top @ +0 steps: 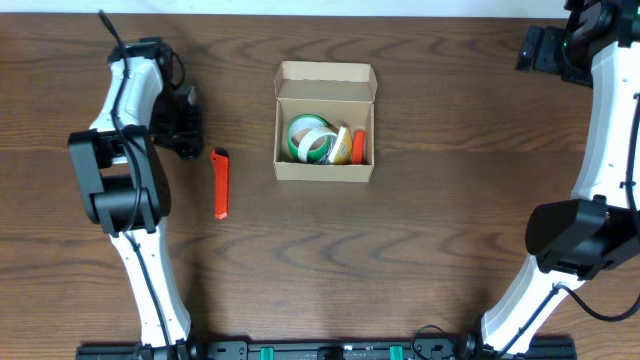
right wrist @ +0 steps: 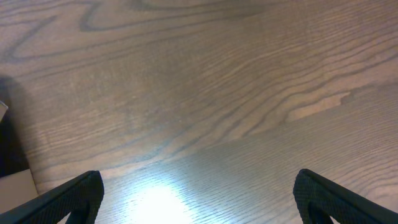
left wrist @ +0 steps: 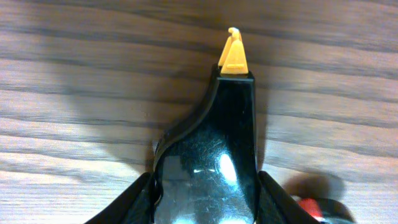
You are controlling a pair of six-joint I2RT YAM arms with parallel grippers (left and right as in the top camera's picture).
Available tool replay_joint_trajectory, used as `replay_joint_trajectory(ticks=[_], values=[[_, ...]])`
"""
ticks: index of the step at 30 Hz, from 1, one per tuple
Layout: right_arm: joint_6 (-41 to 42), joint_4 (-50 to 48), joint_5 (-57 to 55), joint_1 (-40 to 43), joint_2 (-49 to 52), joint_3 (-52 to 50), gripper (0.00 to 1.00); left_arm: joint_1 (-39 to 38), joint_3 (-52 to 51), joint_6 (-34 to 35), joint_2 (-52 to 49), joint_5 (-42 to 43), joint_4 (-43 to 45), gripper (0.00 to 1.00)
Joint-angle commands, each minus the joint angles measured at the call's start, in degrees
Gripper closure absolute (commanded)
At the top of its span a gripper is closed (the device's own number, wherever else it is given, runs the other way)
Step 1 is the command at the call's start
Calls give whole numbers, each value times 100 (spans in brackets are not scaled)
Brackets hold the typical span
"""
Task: Pack container
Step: 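Carry the black object with the left gripper into the box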
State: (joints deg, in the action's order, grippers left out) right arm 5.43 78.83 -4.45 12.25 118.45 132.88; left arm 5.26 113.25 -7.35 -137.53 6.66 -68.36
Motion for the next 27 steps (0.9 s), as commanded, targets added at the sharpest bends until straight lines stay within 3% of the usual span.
replay_joint_trajectory(ticks=[1, 14, 27], values=[[35, 9, 22, -72, -26, -37, 1, -177, 459, 31, -118, -236, -181, 60], [186, 7, 24, -72, -26, -37, 1, -560, 2452, 205, -118, -328, -1375, 60], [291, 13, 46, -72, -26, -37, 1, -1440, 4708, 597, -109, -431, -2826, 53]])
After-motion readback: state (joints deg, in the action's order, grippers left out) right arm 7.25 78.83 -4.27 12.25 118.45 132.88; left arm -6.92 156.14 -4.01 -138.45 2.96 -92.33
